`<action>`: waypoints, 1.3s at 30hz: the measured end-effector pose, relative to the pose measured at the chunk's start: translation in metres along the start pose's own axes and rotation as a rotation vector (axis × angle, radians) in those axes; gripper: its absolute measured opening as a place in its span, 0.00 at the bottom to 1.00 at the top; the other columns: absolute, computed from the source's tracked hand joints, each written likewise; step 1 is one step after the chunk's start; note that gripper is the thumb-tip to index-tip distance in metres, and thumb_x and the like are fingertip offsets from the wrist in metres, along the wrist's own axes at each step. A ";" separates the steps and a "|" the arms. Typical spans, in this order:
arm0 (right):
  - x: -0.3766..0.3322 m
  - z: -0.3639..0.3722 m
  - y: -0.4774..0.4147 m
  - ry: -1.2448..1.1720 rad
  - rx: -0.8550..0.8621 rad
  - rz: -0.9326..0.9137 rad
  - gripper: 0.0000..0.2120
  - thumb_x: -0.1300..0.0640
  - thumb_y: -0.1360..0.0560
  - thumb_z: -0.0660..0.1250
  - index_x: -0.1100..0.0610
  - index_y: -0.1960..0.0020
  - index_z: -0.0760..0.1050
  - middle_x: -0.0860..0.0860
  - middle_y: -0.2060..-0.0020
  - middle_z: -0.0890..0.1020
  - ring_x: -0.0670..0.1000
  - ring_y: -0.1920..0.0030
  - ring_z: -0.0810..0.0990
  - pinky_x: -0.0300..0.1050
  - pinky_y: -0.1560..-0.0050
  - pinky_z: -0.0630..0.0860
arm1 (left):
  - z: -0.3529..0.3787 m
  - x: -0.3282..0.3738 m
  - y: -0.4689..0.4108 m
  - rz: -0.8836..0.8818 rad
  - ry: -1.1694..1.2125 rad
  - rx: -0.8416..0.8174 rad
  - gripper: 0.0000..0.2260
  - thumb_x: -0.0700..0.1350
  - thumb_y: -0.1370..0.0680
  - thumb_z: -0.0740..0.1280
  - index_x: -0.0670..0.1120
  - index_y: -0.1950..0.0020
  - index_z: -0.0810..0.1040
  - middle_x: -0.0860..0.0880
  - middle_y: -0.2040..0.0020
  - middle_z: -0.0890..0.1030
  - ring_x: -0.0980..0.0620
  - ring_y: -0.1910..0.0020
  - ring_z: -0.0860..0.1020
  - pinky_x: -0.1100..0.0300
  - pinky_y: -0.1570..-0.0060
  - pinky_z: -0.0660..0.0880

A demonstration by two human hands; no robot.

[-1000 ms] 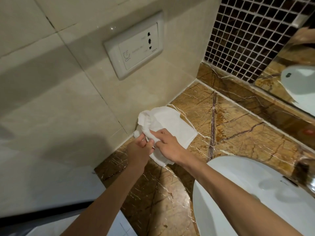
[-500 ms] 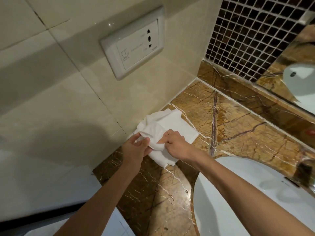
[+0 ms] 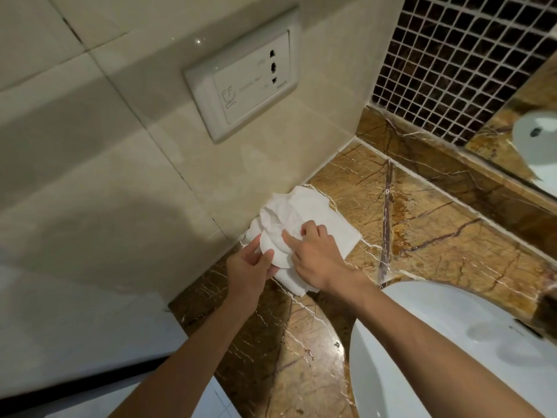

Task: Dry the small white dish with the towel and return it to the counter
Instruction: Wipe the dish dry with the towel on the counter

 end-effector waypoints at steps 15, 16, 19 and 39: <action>0.018 -0.009 0.011 0.076 -0.046 -0.148 0.19 0.58 0.21 0.57 0.45 0.32 0.73 0.53 0.48 0.68 0.57 0.47 0.64 0.49 0.54 0.59 | -0.005 0.000 -0.006 -0.047 0.002 -0.019 0.13 0.31 0.26 0.67 0.44 0.45 0.79 0.48 0.54 0.82 0.52 0.55 0.82 0.58 0.63 0.82; 0.020 -0.010 0.012 0.105 -0.038 -0.156 0.19 0.58 0.20 0.56 0.45 0.32 0.72 0.54 0.48 0.68 0.57 0.48 0.65 0.49 0.55 0.60 | -0.003 -0.001 -0.005 -0.045 -0.001 -0.016 0.13 0.31 0.26 0.67 0.44 0.44 0.78 0.48 0.54 0.82 0.52 0.55 0.81 0.59 0.64 0.82; 0.019 -0.010 0.007 0.132 -0.029 -0.135 0.20 0.60 0.20 0.56 0.46 0.30 0.67 0.55 0.49 0.68 0.57 0.49 0.65 0.49 0.56 0.62 | -0.002 -0.001 -0.006 -0.027 -0.016 -0.003 0.17 0.30 0.25 0.66 0.37 0.37 0.74 0.49 0.55 0.80 0.54 0.55 0.80 0.60 0.65 0.82; 0.014 -0.011 0.014 0.043 -0.034 -0.166 0.13 0.55 0.18 0.57 0.52 0.37 0.74 0.51 0.53 0.63 0.56 0.50 0.66 0.51 0.56 0.68 | -0.004 -0.010 -0.009 0.086 -0.207 0.021 0.16 0.33 0.25 0.67 0.39 0.37 0.76 0.49 0.55 0.83 0.56 0.58 0.82 0.60 0.63 0.82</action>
Point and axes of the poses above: each hand's wrist, its own y-axis away from the middle knuckle, its own z-axis out of the palm, x = y × z, the point moved 4 cm from there along -y, towards the middle knuckle
